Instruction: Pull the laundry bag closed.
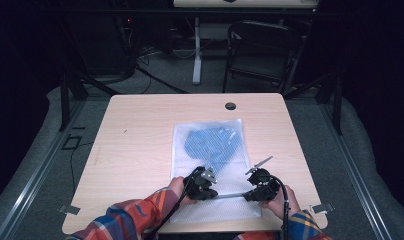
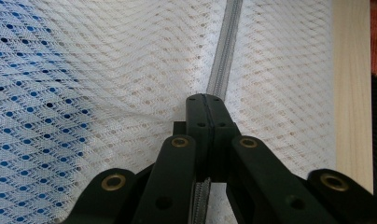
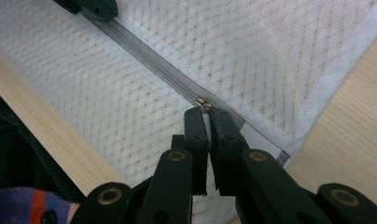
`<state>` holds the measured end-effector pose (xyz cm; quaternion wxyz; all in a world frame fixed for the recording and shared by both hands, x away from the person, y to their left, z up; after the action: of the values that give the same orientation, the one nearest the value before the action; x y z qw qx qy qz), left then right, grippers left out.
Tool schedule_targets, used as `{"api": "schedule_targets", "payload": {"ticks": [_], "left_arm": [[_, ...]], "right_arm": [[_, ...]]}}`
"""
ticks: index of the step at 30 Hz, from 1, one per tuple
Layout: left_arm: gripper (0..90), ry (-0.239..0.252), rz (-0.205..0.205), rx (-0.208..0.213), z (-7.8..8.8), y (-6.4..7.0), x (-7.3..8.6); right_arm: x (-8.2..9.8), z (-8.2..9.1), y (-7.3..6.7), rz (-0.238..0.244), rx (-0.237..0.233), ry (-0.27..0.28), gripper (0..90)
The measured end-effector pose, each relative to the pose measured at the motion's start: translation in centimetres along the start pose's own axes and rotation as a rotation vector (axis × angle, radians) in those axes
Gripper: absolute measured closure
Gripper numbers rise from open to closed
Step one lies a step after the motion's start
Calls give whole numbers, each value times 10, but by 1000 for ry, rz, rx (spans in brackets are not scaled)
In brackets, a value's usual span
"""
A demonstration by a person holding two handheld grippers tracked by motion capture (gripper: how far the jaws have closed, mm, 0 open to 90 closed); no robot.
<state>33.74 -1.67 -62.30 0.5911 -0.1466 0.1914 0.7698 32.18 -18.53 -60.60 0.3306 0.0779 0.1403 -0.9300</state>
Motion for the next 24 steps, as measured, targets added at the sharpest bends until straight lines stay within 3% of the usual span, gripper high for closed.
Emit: {"api": "schedule_targets", "payload": {"ticks": [12,13,24], "left_arm": [[900,0,1,1,0,0,0],[900,-7,1,-2,0,0,0],[900,-4,2,1,0,-1,0]], "right_arm": [[5,6,7,-10,4,-22,866],[6,6,8,-32,9,-3,866],[11,8,15,-68,9,3,866]]}}
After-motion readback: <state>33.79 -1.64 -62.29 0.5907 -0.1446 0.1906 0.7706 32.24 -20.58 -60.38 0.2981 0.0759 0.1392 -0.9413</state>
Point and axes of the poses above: each handheld gripper's, and its own axes: z roughly backward along the jaws, x roughly out of its underside, y roughly to its right, the point moved 7 cm from there along -z, roughly forward along the jaws, and after that the axes turned 7 degrees about -y, right-handed, at the moved point
